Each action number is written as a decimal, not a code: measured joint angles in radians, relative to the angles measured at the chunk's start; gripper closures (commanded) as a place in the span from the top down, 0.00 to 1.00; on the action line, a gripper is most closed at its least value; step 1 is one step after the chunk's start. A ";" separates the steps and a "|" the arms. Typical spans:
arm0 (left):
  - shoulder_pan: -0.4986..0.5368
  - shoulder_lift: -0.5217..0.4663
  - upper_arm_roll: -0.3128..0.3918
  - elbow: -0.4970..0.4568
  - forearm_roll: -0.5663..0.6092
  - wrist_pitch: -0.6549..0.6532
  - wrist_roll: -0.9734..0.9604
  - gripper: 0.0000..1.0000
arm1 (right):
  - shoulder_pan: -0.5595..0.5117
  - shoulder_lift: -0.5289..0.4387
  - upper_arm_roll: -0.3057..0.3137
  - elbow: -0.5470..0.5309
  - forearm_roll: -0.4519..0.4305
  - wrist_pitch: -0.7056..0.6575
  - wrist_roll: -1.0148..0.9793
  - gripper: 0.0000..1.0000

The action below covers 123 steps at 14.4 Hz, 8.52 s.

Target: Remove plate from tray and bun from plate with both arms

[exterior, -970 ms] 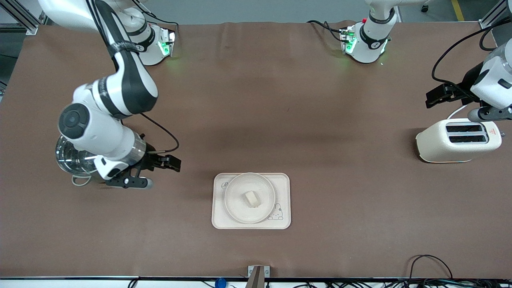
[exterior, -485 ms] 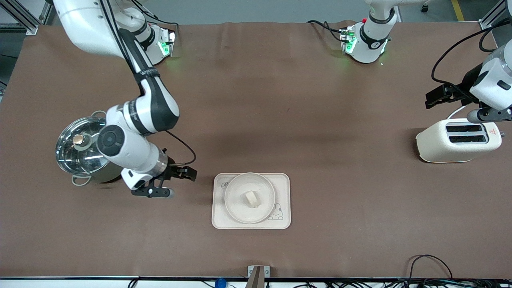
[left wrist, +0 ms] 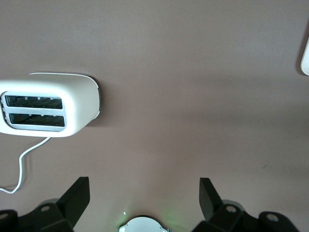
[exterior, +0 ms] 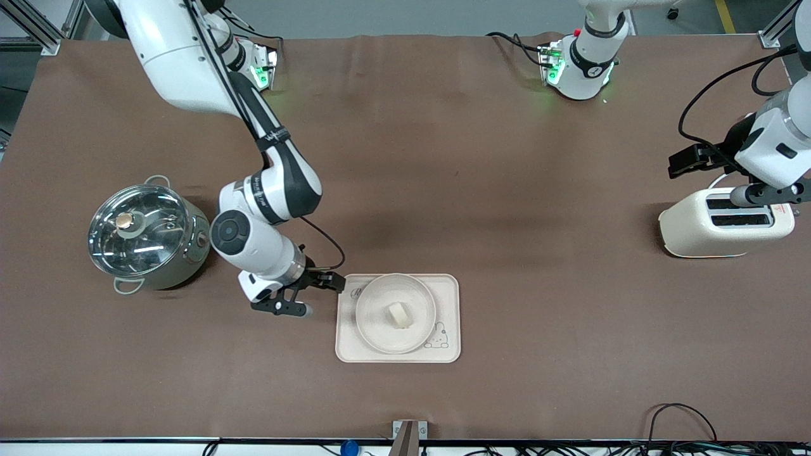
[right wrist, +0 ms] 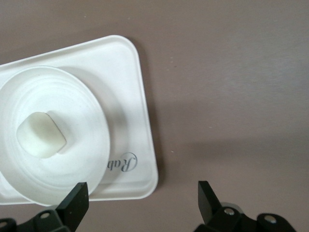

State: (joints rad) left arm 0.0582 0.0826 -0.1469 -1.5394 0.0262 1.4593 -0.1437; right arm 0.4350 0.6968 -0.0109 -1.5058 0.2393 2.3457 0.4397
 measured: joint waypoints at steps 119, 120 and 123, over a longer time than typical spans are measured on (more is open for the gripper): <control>-0.023 0.332 -0.087 -0.002 0.109 0.382 -0.832 1.00 | -0.624 -0.681 0.102 0.131 -0.283 -1.026 -0.568 1.00; -0.014 0.281 -0.087 0.007 0.093 0.348 -0.763 1.00 | -0.624 -0.681 0.102 0.131 -0.283 -1.026 -0.568 1.00; 0.023 0.156 -0.083 0.032 0.087 0.231 -0.529 1.00 | -0.624 -0.681 0.102 0.131 -0.283 -1.026 -0.568 1.00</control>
State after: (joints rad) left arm 0.0810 0.2386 -0.2301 -1.5078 0.1128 1.6907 -0.6724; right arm -0.1885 0.0158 0.0913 -1.3750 -0.0439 1.3200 -0.1286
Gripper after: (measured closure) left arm 0.000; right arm 0.000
